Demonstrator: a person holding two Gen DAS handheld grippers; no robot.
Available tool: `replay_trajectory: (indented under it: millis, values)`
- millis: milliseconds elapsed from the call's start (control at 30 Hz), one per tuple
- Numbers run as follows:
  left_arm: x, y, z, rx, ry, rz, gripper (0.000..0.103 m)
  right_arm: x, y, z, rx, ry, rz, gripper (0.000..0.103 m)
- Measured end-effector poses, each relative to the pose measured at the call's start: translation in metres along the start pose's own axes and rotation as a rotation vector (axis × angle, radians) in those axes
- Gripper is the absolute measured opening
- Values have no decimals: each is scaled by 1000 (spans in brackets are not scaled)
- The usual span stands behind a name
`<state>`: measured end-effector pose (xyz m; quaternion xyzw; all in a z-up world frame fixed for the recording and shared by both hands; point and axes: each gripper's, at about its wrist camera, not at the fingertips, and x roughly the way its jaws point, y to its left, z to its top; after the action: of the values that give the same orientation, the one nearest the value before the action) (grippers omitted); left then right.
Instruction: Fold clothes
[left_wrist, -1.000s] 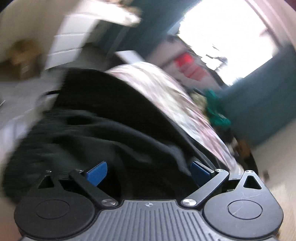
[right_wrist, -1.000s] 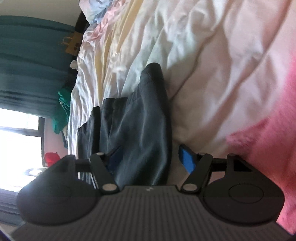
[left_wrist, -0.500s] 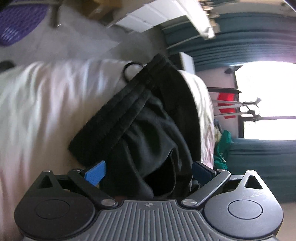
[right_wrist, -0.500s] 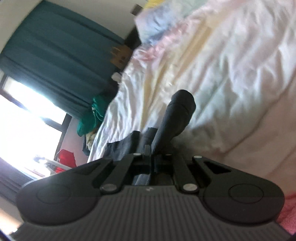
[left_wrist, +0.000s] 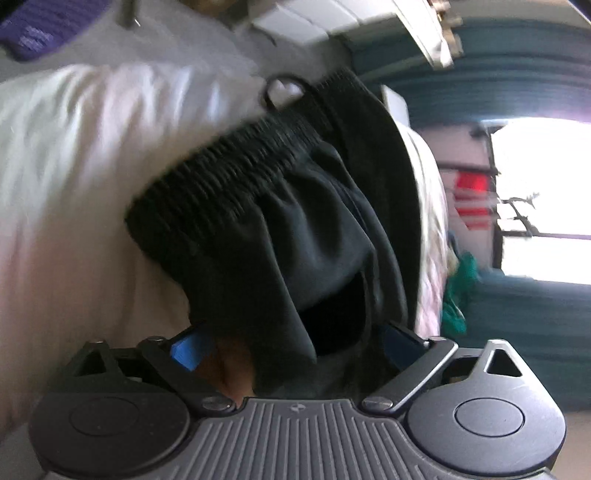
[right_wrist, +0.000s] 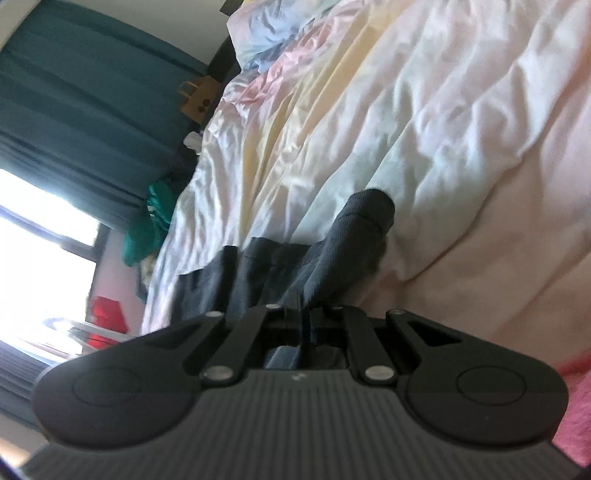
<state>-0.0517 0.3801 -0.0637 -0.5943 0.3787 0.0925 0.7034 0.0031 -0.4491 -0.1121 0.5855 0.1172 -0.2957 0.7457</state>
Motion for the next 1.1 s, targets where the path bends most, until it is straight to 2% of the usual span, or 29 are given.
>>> replay_trajectory:
  millis: [100,200,267,367,467,533,600,767,967,1100]
  values:
    - [5,1,1,-2,-15,-27,91,3,-17,5,126,11,12,9]
    - [8,-2,3,11,-24,-27,91,8,-28,8,197,25,38,11]
    - [13,-5,4,17,-9,-24,89,12,-30,10,193,20,33,11]
    - [17,-7,3,26,-9,-14,77,17,-30,12,170,-3,9,11]
    - [16,-9,2,34,-26,-8,51,21,-27,13,112,-17,-2,7]
    - [12,-9,-3,53,-50,-25,22,17,-21,14,38,-34,-6,6]
    - [3,-12,-11,97,-99,-58,9,9,-12,15,12,-70,32,6]
    - [-22,-9,-21,159,-162,-171,3,-23,14,12,-56,-134,105,5]
    - [-56,6,4,87,-137,-295,2,-47,29,21,-76,-172,114,5]
    - [-77,-14,17,130,-139,-316,2,-41,59,29,-106,-186,102,5]
